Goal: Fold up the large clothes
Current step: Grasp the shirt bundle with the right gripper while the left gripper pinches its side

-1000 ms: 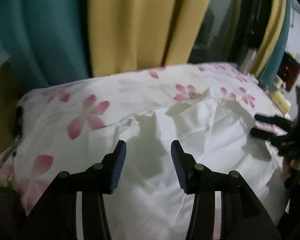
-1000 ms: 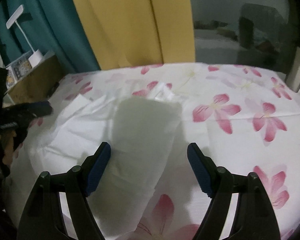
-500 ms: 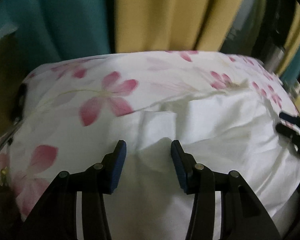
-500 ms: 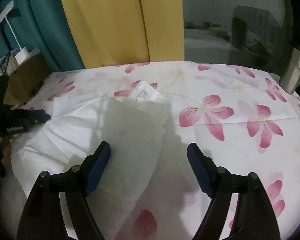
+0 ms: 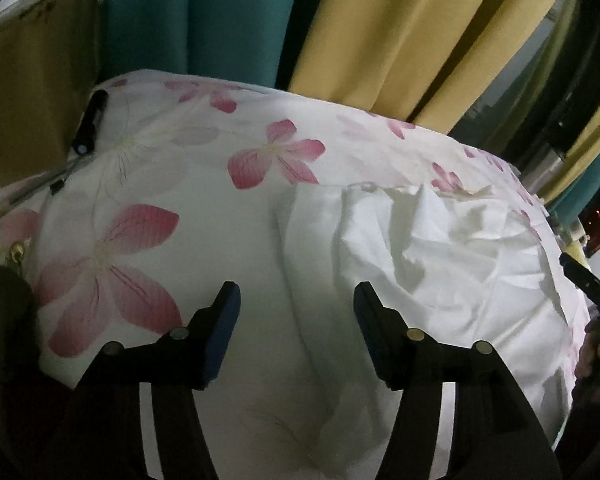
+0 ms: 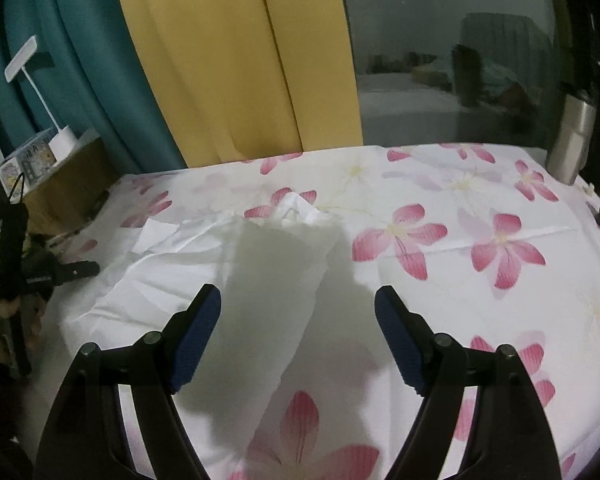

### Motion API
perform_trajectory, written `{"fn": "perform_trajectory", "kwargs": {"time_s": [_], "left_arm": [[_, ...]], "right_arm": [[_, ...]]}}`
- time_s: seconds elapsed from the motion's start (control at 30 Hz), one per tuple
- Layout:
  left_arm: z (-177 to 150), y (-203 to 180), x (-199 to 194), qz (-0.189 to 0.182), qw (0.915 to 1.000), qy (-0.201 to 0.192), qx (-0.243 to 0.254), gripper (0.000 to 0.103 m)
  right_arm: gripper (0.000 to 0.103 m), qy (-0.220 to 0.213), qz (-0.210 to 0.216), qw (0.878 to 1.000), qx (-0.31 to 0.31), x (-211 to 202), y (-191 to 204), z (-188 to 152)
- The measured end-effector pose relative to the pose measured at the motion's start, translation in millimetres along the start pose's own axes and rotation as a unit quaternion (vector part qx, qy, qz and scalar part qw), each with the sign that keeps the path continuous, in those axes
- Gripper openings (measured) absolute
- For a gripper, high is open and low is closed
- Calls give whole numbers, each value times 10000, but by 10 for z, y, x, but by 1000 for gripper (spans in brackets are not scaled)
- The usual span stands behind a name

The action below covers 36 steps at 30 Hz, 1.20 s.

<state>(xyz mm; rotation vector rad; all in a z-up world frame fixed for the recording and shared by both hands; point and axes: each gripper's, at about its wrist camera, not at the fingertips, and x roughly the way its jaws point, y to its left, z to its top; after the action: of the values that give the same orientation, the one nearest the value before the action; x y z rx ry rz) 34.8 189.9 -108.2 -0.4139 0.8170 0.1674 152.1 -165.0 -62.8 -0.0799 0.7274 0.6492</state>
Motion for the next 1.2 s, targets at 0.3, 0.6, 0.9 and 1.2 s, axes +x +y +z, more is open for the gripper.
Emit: {"fn": "perform_trajectory", "kwargs": {"time_s": [0.3,0.6,0.9,1.2], "left_arm": [[-63,-311,136,-1276,9909,365,225,69],[-47,-518,243,-1990,9785,515,153,75],[-28,-761,303,-2025,9773,496,376,77],[38,-1049,414,-1991,9763,526,673,77]], "right_arm": [[79,386,319,9986,198,189,-48,-186],[79,527,325,9980,103,403,-11,-230],[79,645,430,9970,-23,533,47,-269],[79,647,481,9967,-60,561,80,-254]]}}
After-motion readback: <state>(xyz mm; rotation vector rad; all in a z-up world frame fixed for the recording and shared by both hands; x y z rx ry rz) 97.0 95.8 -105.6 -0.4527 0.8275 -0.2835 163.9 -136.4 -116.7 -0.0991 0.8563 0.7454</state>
